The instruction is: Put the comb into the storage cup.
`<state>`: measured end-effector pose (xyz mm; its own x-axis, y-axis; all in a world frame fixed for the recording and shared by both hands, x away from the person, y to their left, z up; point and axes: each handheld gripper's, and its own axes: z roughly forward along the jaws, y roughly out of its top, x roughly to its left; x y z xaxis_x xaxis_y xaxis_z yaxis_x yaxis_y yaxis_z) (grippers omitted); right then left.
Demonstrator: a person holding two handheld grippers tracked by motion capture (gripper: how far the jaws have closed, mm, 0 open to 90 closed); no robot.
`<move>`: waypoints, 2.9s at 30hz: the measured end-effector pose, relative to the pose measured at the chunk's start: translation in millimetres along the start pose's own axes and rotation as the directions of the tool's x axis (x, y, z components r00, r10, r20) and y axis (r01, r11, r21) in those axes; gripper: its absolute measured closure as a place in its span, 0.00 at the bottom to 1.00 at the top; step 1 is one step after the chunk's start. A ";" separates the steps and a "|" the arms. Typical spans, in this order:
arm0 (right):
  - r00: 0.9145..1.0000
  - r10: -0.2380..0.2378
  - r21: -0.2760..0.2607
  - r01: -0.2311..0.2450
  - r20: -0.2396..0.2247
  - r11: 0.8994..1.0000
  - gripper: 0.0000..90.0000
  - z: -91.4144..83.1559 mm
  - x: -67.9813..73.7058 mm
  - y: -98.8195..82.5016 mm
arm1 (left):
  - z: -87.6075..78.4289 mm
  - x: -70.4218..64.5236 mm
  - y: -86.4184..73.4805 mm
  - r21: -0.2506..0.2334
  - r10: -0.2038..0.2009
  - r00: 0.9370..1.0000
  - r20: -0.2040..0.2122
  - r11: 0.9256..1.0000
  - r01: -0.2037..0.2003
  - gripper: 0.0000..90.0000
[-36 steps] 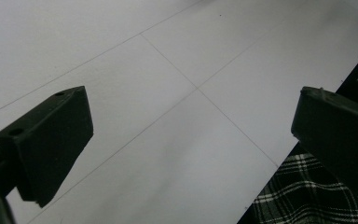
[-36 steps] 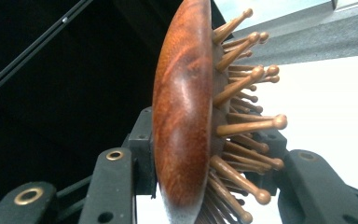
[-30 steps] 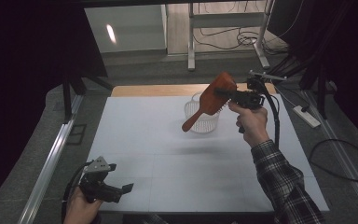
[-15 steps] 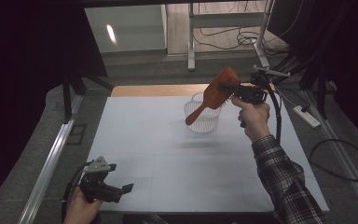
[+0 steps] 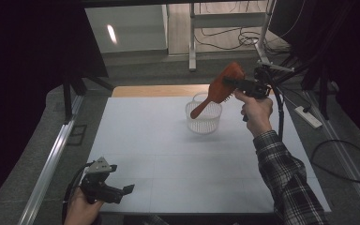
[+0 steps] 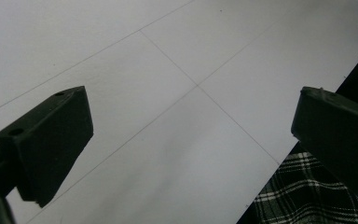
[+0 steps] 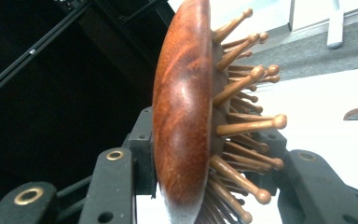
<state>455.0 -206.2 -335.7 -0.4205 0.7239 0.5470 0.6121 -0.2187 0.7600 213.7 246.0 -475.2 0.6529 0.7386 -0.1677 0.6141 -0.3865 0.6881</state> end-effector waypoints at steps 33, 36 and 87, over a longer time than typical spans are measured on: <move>0.998 -0.003 0.011 0.002 0.068 1.000 0.60 27.3 -17.1 -12.6 | -0.3 1.1 -0.5 0.001 -0.015 1.000 -0.009 1.000 0.015 0.00; 0.998 -0.001 0.012 0.000 0.069 1.000 0.60 29.3 -18.8 -15.2 | -0.2 1.2 -0.5 0.002 -0.016 1.000 -0.008 1.000 0.016 0.00; 0.992 0.003 0.041 -0.008 0.123 0.999 0.55 51.9 -44.9 -58.1 | 1.3 1.2 0.3 0.012 -0.014 1.000 -0.006 1.000 0.014 0.00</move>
<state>473.1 -192.0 -422.7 -0.3331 0.7981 0.5021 0.6425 -0.1976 0.7404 215.3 246.2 -476.1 0.6417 0.7473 -0.1725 0.6281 -0.3830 0.6773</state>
